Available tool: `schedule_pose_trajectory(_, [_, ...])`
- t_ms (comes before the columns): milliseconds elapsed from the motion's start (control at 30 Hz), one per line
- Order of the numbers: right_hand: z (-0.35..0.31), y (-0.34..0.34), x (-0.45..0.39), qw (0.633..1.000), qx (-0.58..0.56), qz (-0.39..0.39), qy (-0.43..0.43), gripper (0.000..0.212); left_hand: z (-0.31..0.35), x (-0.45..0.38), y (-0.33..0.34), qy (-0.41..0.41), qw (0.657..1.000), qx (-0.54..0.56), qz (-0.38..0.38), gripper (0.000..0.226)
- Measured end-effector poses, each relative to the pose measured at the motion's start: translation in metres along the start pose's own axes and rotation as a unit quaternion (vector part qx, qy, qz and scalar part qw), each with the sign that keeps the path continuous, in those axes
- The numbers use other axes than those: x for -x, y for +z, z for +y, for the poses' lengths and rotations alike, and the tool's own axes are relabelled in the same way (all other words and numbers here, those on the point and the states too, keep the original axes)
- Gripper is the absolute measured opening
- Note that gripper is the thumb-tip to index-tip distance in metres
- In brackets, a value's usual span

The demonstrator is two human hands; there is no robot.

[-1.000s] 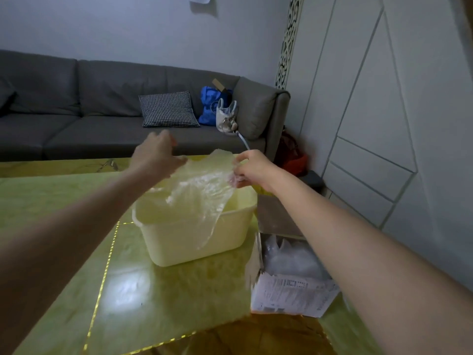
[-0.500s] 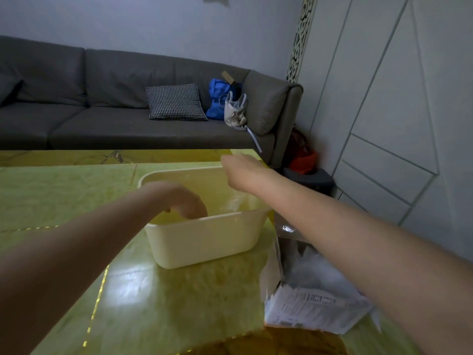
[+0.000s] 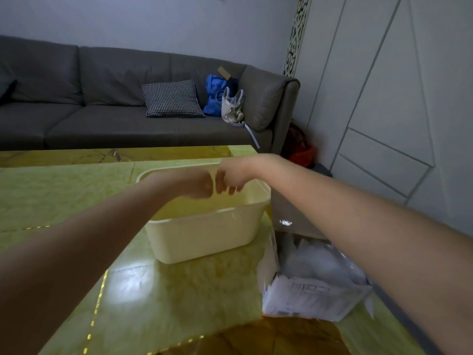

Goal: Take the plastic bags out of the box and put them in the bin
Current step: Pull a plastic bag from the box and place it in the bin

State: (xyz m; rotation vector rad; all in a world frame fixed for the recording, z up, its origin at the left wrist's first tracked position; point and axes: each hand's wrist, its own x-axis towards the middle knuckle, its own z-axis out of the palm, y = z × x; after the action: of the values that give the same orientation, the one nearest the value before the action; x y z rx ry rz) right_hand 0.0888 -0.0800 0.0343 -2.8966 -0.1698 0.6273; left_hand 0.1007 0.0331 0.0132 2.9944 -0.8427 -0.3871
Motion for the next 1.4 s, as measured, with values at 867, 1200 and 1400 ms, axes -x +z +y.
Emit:
schedule_pose_trajectory(867, [0.085, 0.069, 0.185, 0.997, -0.008, 0.041, 0.059, 0.032, 0.136, 0.080, 0.033, 0.150, 0.978, 0.125, 0.068, 0.021])
schedule_pose_trajectory(1200, [0.093, 0.060, 0.192, 0.960, -0.212, 0.182, 0.019, 0.014, 0.146, 0.089, 0.031, 0.133, 0.975, 0.177, -0.016, 0.044])
schedule_pose_trajectory(1400, [0.092, 0.059, 0.198, 0.924, -0.320, 0.208, -0.011, 0.011, 0.154, 0.079, 0.037, 0.103, 0.985, 0.139, -0.018, 0.032])
